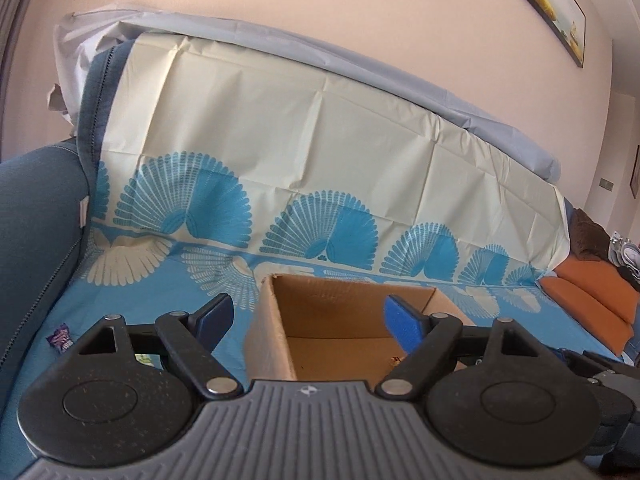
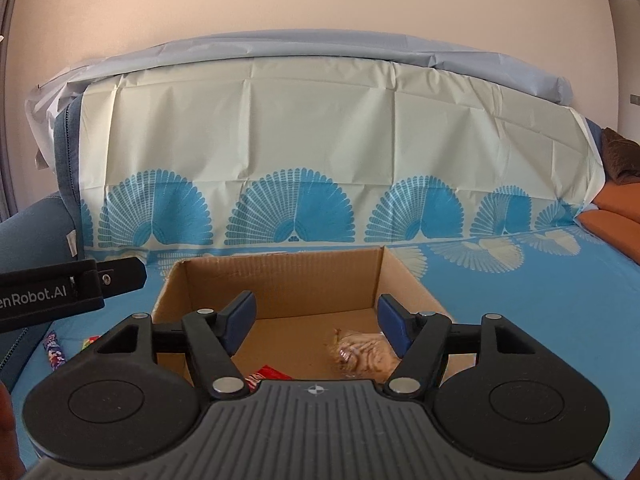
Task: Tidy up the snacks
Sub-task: 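Open both tools to drop the red packet and silver pack into the box, then move both tools back down to the remaining snacks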
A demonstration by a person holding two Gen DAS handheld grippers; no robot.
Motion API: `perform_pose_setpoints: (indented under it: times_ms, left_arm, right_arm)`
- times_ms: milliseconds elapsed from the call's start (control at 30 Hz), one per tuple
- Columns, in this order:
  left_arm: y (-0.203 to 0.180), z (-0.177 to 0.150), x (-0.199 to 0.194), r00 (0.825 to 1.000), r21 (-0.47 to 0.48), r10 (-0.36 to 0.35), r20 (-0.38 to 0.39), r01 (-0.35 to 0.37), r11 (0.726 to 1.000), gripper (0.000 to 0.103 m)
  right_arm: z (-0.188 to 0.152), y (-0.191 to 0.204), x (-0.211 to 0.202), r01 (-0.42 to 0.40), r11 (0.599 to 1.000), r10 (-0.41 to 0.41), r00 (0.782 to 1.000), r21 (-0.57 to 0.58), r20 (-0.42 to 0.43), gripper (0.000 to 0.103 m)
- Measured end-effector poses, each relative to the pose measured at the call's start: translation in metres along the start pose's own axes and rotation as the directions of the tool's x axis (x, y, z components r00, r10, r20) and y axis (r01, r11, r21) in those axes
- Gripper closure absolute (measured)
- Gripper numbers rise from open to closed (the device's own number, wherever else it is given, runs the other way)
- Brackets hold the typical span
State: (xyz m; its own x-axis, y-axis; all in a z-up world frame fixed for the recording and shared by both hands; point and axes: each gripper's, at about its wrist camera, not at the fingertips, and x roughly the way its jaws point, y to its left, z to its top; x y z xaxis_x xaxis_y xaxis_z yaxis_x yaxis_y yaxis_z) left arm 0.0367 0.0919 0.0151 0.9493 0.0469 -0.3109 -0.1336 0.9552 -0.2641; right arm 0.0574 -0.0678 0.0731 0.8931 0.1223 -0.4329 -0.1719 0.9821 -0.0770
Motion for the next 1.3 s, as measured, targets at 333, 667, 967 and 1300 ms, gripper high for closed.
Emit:
perform_pose_setpoints:
  times_ms: [333,667,967,1300]
  left_arm:
    - [0.073,0.053,0.012,0.987,-0.136,0.159,-0.032,-0.162,0.977,0.083]
    - [0.21,-0.002,0.052,0.889,-0.491,0.208,-0.409,-0.406,0.77,0.082]
    - [0.259,-0.017,0.06,0.871,-0.614,0.083,-0.485,-0.406,0.676,0.07]
    - [0.259,-0.021,0.073,0.848,-0.56,0.102,-0.52,-0.429,0.709,0.064]
  right_arm:
    - [-0.007,0.047,-0.006,-0.118,0.993,0.118,0.993,-0.017,0.013,0.042]
    - [-0.012,0.093,-0.009,-0.321,0.941,0.319,0.947,-0.106,-0.034,0.054]
    - [-0.028,0.168,0.017,-0.446,0.883,0.424,0.892,-0.15,-0.155,0.053]
    - [-0.045,0.207,0.085,-0.354,0.931,0.31,0.895,-0.086,-0.321,0.04]
